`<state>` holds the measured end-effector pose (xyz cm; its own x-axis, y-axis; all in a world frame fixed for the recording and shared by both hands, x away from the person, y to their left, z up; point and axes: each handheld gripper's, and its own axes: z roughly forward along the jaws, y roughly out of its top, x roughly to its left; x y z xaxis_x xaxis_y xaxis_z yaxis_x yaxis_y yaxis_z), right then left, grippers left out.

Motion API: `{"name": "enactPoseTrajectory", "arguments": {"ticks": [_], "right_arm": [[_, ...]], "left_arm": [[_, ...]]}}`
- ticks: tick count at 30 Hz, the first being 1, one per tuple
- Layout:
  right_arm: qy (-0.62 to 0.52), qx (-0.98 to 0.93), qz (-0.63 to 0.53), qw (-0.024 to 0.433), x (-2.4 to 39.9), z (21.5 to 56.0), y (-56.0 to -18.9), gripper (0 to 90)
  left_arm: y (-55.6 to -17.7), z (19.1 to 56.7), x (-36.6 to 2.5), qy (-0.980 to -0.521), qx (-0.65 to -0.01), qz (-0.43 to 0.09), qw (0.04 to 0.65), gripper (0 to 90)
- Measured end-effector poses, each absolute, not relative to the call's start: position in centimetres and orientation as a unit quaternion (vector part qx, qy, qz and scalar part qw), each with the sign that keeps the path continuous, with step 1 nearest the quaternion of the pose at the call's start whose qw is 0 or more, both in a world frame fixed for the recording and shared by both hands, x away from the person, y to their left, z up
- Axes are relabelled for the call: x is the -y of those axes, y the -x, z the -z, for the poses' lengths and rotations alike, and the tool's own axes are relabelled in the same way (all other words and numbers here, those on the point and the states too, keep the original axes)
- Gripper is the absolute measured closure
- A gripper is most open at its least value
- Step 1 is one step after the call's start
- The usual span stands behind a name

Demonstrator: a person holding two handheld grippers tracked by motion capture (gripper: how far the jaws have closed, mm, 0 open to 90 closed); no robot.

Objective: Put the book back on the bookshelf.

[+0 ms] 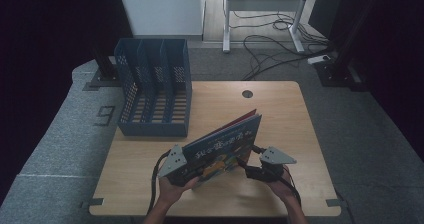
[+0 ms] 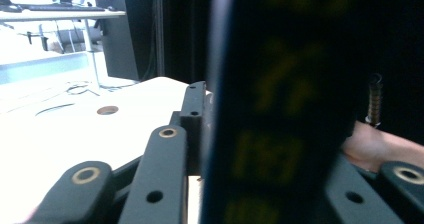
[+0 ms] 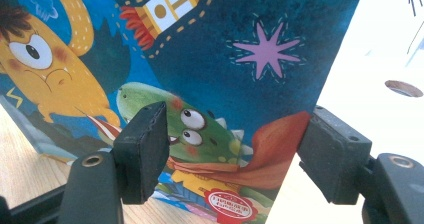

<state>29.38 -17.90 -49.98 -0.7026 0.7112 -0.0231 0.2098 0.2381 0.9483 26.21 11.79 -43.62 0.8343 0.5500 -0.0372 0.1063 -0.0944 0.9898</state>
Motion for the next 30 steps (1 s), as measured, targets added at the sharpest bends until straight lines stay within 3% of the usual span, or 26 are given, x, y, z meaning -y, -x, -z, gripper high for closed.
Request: {"name": "enactPoseTrajectory", "arguments": {"ticks": [9,23,25,27,30], "right_arm": [[-0.310,-0.749,-0.536,0.235,17.84,50.05,-29.42,31.5],[-0.310,-0.749,-0.538,0.229,17.87,50.18,-29.58,30.5],[-0.310,-0.749,-0.538,0.229,17.86,50.17,-29.57,30.6],[-0.311,-0.749,-0.539,0.229,17.82,50.17,-29.55,30.7],[-0.312,-0.749,-0.539,0.228,17.81,50.17,-29.55,30.5]], "left_arm": [[-26.17,43.55,-11.78,-0.716,-0.235,-0.160,0.637,71.1],[-25.39,43.70,-11.31,-0.708,-0.223,-0.173,0.647,78.8],[-25.58,43.48,-11.40,-0.705,-0.230,-0.152,0.654,73.8],[-25.73,43.16,-11.39,-0.713,-0.230,-0.129,0.649,59.6],[-25.66,43.13,-11.36,-0.716,-0.234,-0.129,0.644,53.8]]}}
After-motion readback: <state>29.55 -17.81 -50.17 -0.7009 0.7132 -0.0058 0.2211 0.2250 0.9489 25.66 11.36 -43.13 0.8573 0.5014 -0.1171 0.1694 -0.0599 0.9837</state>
